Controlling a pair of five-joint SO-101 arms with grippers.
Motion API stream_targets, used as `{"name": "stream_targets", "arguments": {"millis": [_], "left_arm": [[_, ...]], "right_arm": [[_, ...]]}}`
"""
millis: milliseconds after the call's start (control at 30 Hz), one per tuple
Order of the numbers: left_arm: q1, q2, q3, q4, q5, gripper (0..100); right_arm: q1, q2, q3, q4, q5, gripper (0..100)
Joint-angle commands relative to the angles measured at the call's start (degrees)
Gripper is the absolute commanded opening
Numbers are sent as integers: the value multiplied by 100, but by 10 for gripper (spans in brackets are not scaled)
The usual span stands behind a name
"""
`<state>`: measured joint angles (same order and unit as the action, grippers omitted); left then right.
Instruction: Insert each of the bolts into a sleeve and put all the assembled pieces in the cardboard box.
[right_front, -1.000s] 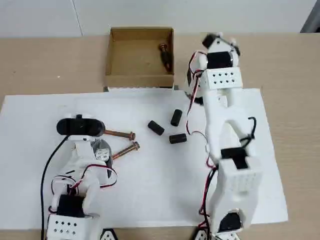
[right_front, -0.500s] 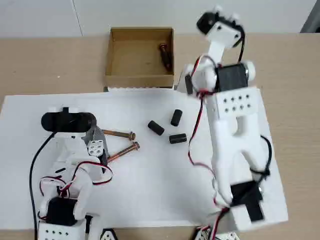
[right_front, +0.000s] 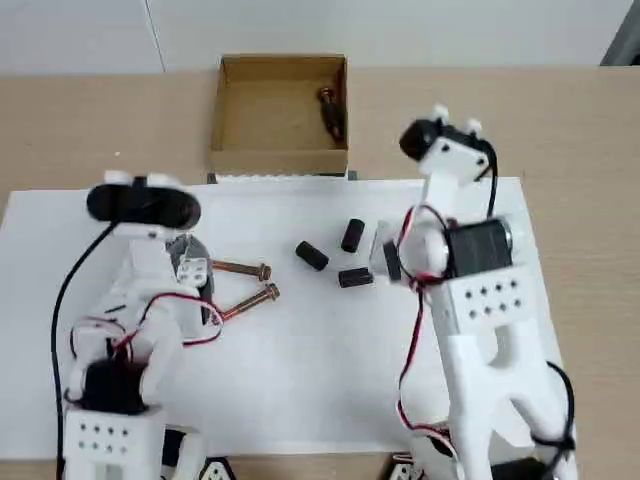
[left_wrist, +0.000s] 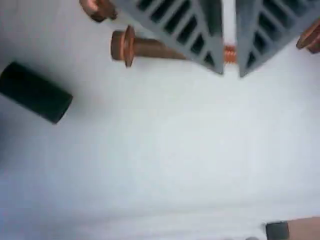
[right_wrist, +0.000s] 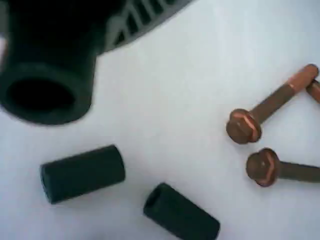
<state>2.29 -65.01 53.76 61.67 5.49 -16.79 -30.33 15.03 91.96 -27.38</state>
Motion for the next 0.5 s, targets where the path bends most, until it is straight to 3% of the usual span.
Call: {"name": "stream_targets", "arguments": {"millis": [0,200,467], "left_arm": [[35,853,-778,369,-316,6],[44,2295,-1859,1248,-1257,6],[88,4149,-2738,2382,-2734,6]], "right_arm": [[-22,-585,571,-330,70,2],[-22,-1209,1591,-787,141,2],[-13,-1604,2629,-1516,941,2]]}}
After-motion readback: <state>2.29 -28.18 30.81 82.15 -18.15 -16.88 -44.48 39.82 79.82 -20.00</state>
